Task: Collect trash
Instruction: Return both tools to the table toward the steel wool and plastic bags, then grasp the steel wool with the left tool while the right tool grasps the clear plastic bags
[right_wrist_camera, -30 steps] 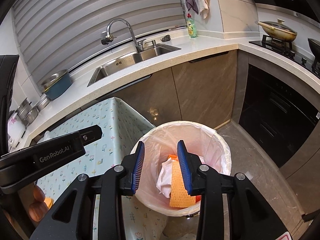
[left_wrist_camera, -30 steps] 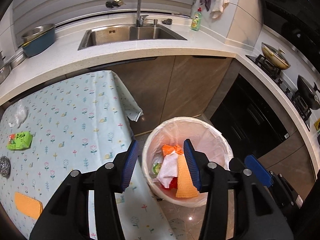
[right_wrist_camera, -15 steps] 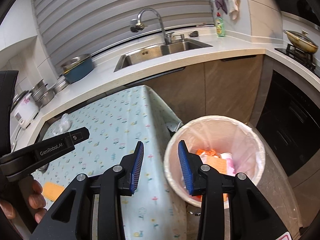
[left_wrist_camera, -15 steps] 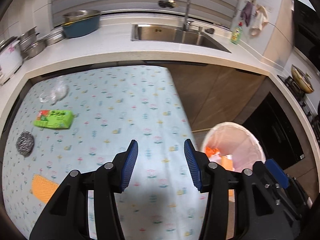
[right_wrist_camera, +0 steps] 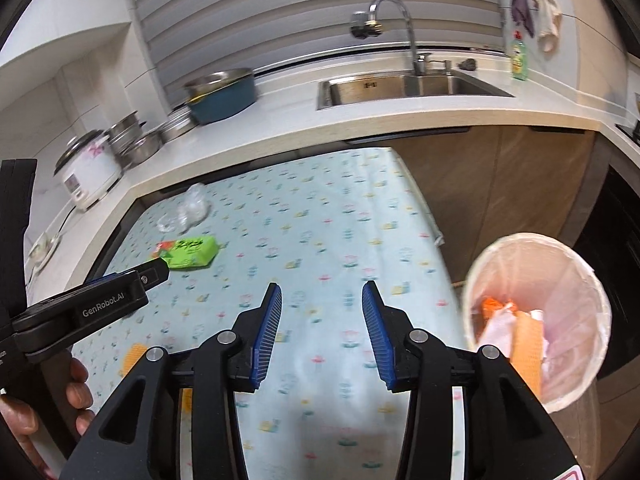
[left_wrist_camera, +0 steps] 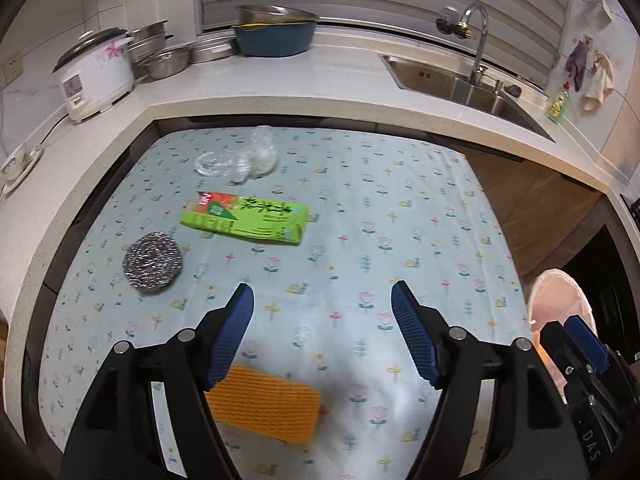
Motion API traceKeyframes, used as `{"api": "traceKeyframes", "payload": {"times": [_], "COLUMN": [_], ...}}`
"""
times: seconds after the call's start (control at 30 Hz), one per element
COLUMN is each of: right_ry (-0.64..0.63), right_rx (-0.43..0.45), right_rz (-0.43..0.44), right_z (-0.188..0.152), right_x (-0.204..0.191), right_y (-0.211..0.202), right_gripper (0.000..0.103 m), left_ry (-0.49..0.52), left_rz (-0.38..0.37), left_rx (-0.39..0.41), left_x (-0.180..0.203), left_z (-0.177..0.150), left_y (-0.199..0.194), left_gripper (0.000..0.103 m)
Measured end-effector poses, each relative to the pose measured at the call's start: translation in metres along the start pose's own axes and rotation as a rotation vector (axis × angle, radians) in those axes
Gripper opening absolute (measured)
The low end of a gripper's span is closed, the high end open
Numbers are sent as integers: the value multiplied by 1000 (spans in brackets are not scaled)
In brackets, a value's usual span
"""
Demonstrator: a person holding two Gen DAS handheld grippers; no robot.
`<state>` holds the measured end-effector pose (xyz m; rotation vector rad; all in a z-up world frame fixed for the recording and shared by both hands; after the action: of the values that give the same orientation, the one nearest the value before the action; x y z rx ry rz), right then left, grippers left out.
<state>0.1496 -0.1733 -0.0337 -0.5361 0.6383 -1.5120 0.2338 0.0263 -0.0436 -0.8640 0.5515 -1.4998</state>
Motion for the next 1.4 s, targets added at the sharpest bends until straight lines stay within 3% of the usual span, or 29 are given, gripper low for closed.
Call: {"api": "traceKeyframes", "payload": {"times": [0.17,0.5,0.73,1.03,1.13,1.2,1.4], "right_ry": [-49,-110,-132,-136,-143,-145,-129], "right_rx": [-13,-65,-101,-111,-112,-114,-134], "right_rz": [49,131,167,186,184,185,203], "right_z": [9,27,44,81,95,103,122], "right_x": [-44,-122,-163,-187,-192,-195,-200], "right_y": [19,72,115,173,192,204,243], "right_gripper": [52,53,56,61,62,62,63], "left_ry": [-54,-132,-170,-186,-193,-194,-204], "left_rz": [68,152,157,144,137,106,99], "left_rx": [12,-35,-92,-154,-171,-189,-154], "left_x": [-55,-141,-174,-187,-189,-190,-193], "left_z": [13,30,40,53,57,59,76], "left_y": [11,47,79,124,135,141,145], "left_gripper": [81,89,90,92,89,72,67]}}
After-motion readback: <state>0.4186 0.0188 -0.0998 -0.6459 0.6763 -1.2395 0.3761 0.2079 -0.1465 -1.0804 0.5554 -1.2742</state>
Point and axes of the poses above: each gripper's, at about its wrist camera, not at the fingertips, and y roughly the way its jaws point, x to its right, z to its top, the point moved 4 cm from there along y, roughly the way its jaws point, and after that the axes turned 13 degrees about -y, right-handed, at the moved point
